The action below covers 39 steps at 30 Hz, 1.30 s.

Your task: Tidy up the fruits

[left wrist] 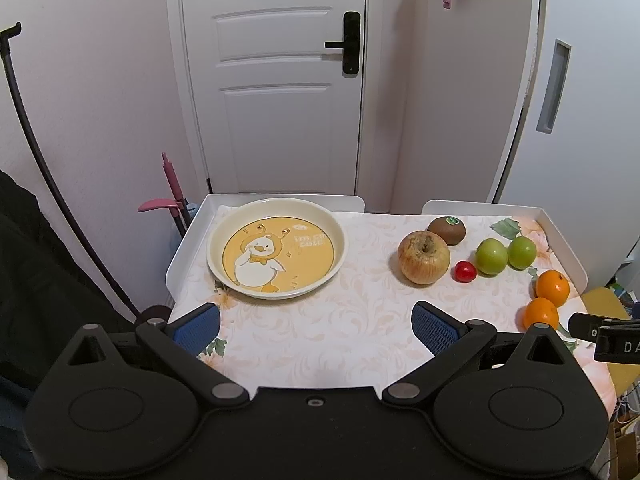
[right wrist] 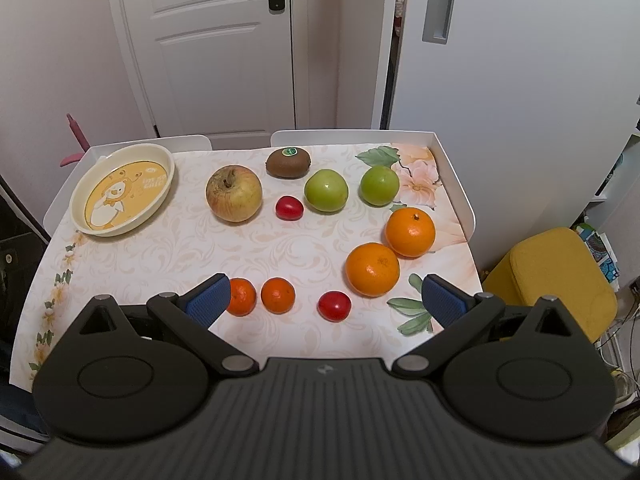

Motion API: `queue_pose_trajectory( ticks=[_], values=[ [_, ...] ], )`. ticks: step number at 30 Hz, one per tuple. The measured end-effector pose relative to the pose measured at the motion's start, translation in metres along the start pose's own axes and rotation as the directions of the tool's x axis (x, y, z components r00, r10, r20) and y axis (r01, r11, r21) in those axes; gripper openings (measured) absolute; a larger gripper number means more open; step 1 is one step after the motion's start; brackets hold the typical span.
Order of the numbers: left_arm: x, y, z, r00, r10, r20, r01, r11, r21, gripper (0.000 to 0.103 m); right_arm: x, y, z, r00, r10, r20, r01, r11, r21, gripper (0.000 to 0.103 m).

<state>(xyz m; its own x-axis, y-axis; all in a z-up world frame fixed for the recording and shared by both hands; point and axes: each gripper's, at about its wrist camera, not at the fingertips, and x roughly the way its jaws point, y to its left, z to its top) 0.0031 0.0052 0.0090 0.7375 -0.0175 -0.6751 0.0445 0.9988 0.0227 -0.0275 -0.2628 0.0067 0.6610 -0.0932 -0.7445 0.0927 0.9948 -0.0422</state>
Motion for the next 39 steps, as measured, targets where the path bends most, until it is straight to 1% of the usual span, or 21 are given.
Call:
queue_pose_trajectory(
  ticks=[14,19,22,27,30,36,39],
  values=[
    [0.001,-0.001,-0.001,1.000,-0.008,0.001,0.008,1.000,0.005,0.103,0.004,0.003,0.002,1.000,-0.004,0.000,0.004,1.000,0.004,0.103],
    [0.005,0.000,0.005,1.000,-0.023,-0.012,0.023,1.000,0.014,0.103,0.004,0.006,0.004,1.000,-0.005,-0.011,0.005,1.000,0.022,0.103],
    [0.011,-0.001,0.008,0.999,-0.042,-0.017,0.042,0.999,0.033,0.103,0.006,0.007,0.004,1.000,-0.011,-0.017,0.012,0.999,0.035,0.103],
    [0.027,-0.008,0.007,0.992,-0.116,-0.040,0.118,0.990,0.073,0.103,0.015,0.005,0.000,1.000,-0.026,-0.012,0.026,0.998,0.048,0.103],
    [0.038,-0.015,0.004,0.990,-0.131,-0.052,0.135,0.987,0.083,0.103,0.021,0.000,-0.003,0.999,-0.033,0.000,0.033,0.999,0.036,0.103],
    [0.056,-0.044,-0.011,0.986,-0.139,-0.091,0.149,0.982,0.114,0.103,0.041,-0.030,-0.008,1.000,-0.003,-0.006,0.003,1.000,0.013,0.103],
    [0.065,-0.062,-0.020,0.986,-0.133,-0.099,0.143,0.984,0.109,0.103,0.055,-0.048,-0.007,1.000,0.020,-0.019,-0.020,1.000,-0.002,0.103]
  ],
)
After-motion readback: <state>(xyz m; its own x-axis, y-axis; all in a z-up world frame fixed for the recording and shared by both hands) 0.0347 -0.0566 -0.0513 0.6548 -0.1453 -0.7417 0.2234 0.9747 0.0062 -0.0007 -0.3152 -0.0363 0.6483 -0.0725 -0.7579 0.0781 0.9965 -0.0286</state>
